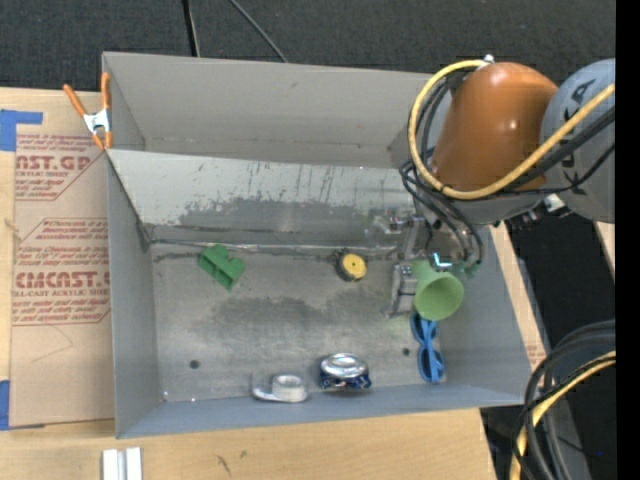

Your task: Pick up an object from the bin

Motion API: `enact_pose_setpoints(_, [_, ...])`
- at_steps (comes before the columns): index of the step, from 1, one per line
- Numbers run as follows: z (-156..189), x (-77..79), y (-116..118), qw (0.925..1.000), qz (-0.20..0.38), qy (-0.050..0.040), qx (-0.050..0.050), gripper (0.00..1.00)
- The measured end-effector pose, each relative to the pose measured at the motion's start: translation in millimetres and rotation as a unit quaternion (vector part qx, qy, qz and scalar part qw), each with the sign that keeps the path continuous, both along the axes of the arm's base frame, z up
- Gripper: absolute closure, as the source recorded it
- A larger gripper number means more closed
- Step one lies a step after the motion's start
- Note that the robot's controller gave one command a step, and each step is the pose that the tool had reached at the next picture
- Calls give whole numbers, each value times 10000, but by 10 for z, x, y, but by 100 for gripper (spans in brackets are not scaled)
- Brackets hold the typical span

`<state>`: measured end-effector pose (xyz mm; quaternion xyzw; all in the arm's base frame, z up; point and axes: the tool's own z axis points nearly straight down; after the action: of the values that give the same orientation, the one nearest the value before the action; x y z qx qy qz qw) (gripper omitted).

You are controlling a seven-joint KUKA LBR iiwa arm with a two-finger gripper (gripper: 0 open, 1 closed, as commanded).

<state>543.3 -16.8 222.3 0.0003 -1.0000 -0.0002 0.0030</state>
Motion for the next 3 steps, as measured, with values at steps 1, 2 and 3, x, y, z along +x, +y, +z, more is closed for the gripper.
enact_pose_setpoints(1, [-1004,-24,-701,9964,853,-4,0,0])
enact_pose_setpoints(2, [-1243,-63,-1188,9921,1252,-27,55,0])
enact_pose_setpoints(3, [-1518,100,-1280,9444,3288,-59,63,0])
